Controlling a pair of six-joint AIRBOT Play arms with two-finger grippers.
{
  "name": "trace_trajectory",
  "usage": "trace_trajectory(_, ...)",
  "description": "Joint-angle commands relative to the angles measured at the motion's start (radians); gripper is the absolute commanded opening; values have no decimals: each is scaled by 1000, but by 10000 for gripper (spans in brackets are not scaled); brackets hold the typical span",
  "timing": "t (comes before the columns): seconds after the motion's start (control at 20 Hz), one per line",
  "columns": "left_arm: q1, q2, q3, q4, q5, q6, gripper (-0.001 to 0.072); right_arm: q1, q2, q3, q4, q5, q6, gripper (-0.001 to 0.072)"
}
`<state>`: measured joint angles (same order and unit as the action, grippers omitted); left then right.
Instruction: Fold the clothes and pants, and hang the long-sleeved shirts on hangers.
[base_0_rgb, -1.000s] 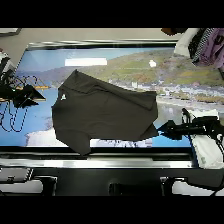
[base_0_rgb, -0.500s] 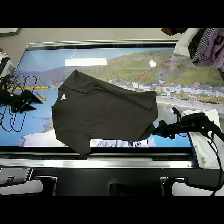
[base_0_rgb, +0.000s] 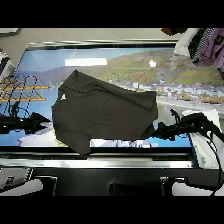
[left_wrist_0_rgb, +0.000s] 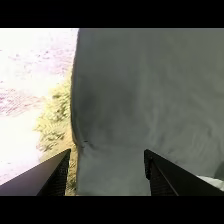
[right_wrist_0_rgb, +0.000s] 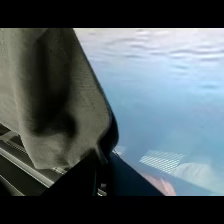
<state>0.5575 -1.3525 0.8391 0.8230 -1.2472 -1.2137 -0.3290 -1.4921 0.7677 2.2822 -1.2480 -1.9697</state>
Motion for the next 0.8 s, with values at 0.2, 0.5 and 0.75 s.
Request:
trace_trajectory(0.2,5,-12,-142,-31,50,72,529,1,1,1,13,-21,23,34)
trace_trajectory(0.5,-95,-63,-143,-50,132,72,475,1,54,1,14,-13,23,33)
trace_trajectory(0.75,-127,-66,-126,-84,189,44,42,3,123,1,17,-13,26,32)
